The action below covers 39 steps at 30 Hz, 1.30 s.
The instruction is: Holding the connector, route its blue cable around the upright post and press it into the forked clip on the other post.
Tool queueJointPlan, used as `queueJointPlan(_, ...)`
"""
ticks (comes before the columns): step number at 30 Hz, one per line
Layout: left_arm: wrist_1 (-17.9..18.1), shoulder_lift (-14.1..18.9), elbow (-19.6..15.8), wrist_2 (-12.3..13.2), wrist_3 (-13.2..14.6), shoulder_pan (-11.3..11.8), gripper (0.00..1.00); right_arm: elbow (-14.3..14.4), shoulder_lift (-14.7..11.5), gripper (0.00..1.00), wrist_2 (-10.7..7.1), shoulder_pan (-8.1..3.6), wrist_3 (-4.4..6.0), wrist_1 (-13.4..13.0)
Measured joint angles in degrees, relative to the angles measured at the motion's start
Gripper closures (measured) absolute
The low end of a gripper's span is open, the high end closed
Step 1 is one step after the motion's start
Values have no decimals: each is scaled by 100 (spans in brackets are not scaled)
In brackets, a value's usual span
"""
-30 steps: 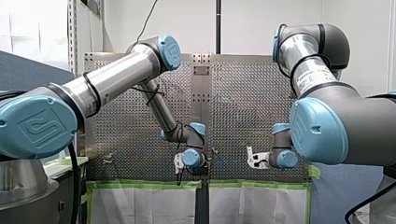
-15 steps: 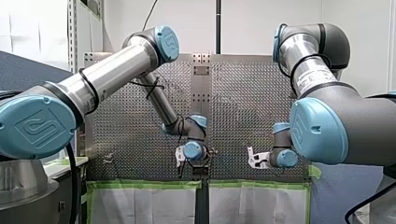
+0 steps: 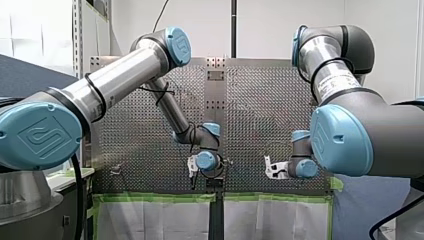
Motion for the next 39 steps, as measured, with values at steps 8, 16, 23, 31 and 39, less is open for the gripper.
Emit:
queueJointPlan(8, 57, -124, -24, 120, 8, 86, 100, -88, 1, 100, -2, 18, 17, 70)
queueJointPlan(16, 54, -258, 131, 232, 7, 148, 100, -138, 1, 100, -9, 36, 51, 71)
queueJointPlan(23, -6, -260, 227, 299, -1, 230, 100, -197, 2, 100, -11, 37, 99, 72)
queueJointPlan(31, -106, -264, 325, 388, 14, 345, 100, -391, 1, 100, -15, 17, 258, 77)
queueJointPlan(39, -283, -263, 507, 447, 36, 417, 100, -572, 2, 100, -27, 20, 330, 131)
